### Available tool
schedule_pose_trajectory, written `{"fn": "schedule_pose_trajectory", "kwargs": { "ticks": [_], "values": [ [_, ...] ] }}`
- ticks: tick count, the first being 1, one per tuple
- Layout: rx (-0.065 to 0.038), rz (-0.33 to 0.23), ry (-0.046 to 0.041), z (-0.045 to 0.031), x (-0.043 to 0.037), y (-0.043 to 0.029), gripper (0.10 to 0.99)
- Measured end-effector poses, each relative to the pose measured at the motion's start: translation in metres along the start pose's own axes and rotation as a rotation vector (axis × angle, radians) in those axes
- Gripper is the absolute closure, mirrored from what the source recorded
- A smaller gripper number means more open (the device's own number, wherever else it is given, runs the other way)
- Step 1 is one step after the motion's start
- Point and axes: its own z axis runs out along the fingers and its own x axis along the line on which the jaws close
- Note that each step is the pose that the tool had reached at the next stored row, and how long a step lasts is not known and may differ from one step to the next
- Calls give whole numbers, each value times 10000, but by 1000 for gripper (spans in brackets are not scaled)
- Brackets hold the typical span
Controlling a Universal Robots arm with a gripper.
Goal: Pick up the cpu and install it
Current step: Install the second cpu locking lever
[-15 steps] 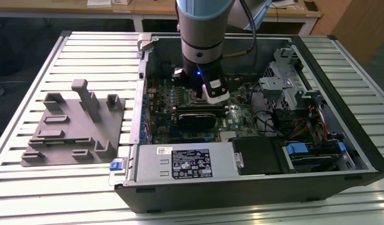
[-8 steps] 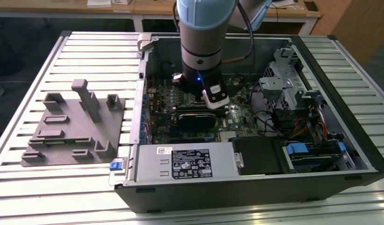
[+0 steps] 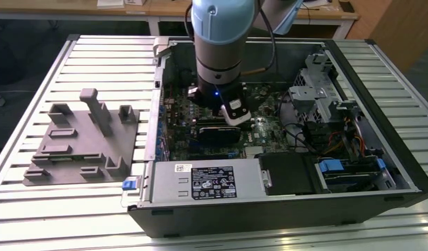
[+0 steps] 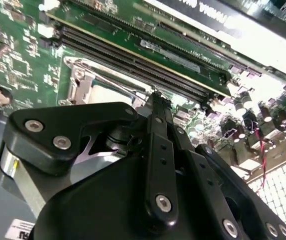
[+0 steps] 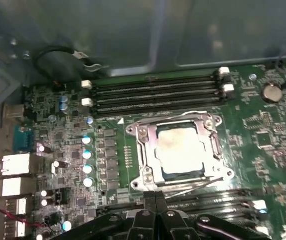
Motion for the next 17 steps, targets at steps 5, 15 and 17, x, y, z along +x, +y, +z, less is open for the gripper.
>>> {"fn": "schedule_pose_trajectory", "kwargs": {
  "ticks": [5, 15, 17],
  "values": [
    [-288, -70, 60, 44, 5, -24, 980],
    [-401, -72, 73, 150, 46, -98, 980],
    [-452, -71, 76, 164, 80, -107, 980]
  ]
}}
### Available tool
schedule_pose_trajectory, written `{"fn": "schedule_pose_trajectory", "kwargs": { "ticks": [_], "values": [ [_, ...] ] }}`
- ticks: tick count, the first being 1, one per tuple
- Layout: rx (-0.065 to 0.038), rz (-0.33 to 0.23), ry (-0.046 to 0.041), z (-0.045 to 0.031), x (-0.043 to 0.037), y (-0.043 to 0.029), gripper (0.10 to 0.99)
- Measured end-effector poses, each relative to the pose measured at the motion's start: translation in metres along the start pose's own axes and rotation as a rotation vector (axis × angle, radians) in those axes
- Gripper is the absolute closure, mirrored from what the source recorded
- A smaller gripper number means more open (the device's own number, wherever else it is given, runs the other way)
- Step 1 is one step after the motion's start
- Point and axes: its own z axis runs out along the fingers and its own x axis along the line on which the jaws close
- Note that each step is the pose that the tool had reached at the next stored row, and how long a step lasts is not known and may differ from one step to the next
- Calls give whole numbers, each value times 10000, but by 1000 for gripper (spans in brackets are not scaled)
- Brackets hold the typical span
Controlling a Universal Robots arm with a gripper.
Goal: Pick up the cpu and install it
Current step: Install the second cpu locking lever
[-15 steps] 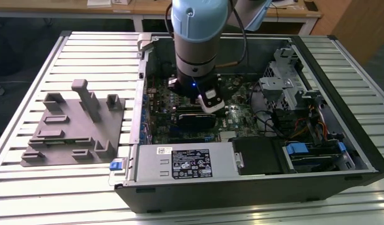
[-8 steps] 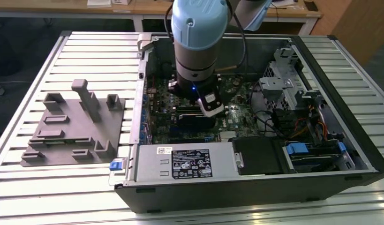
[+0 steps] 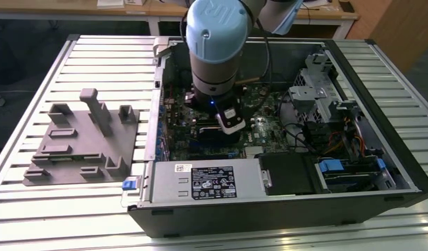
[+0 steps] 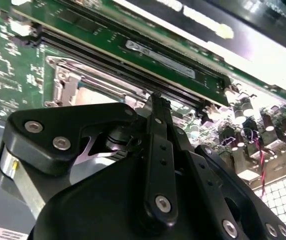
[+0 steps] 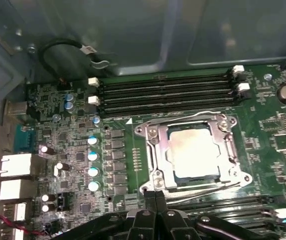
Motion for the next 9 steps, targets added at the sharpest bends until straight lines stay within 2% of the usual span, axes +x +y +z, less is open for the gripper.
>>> {"fn": "schedule_pose_trajectory", "kwargs": {
  "ticks": [3, 9],
  "values": [
    [-109, 3, 8, 17, 28, -8, 980],
    [-218, 10, 19, 53, 31, -4, 980]
  ]
}}
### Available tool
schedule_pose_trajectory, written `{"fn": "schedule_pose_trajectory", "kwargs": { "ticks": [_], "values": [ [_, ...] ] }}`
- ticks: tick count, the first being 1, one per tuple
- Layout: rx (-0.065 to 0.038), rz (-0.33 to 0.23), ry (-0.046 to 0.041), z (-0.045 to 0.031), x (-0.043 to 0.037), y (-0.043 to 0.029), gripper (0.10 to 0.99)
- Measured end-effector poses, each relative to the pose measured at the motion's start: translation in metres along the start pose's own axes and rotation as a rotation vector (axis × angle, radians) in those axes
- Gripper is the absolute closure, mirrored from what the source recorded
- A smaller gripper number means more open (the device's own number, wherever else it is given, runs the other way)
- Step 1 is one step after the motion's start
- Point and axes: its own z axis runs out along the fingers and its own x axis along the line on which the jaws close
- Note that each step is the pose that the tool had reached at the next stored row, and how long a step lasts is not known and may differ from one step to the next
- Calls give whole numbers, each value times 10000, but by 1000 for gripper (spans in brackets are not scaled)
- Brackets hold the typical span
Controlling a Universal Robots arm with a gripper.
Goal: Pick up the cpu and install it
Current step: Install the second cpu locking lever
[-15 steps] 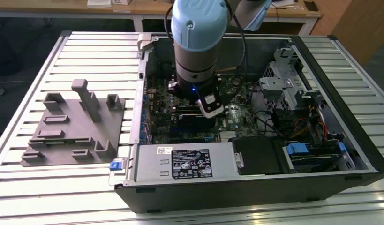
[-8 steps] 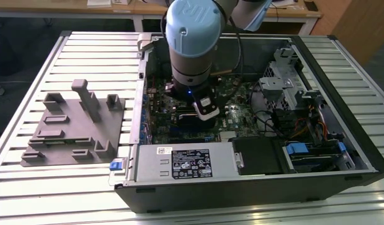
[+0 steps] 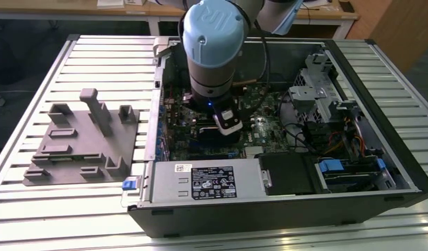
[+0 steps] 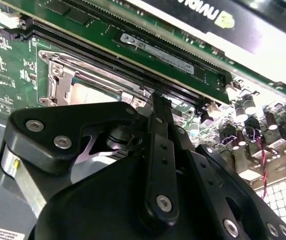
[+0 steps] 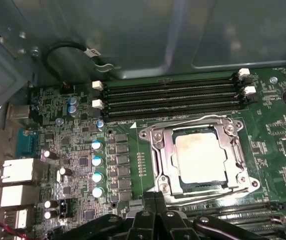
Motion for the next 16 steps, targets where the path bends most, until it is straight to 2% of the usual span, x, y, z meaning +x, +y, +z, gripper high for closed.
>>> {"fn": "schedule_pose_trajectory", "kwargs": {
  "ticks": [10, 16],
  "values": [
    [-137, 8, 10, 30, 25, 42, 980],
    [-165, 13, 10, 29, 30, 42, 980]
  ]
}}
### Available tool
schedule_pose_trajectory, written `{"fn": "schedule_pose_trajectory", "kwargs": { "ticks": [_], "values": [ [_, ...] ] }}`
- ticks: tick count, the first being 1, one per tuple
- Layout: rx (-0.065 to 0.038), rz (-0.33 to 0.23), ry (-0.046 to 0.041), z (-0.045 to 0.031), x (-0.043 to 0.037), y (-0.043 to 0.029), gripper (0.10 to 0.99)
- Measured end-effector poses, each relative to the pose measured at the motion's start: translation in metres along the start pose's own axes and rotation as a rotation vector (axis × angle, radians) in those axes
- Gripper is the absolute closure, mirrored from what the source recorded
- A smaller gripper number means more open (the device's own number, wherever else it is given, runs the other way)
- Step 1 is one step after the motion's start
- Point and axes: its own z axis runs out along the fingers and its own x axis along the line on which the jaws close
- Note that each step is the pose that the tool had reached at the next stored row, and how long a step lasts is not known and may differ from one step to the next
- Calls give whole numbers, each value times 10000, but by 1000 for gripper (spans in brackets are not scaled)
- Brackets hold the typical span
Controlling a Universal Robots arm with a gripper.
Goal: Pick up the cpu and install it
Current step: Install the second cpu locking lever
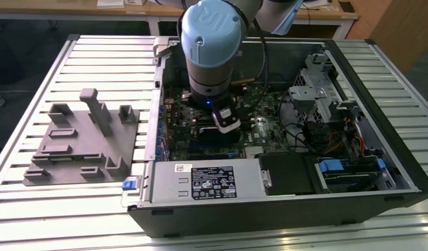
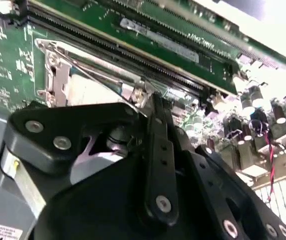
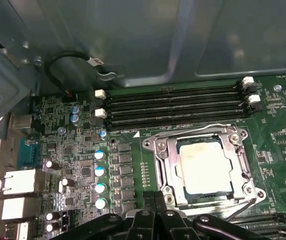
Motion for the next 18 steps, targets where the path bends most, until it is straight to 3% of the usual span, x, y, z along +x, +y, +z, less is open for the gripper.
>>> {"fn": "schedule_pose_trajectory", "kwargs": {
  "ticks": [15, 17, 18],
  "values": [
    [7, -2, 0, -381, -1, 153, 980],
    [109, -4, -13, -420, 0, 170, 980],
    [234, -9, -28, -430, 0, 174, 980]
  ]
}}
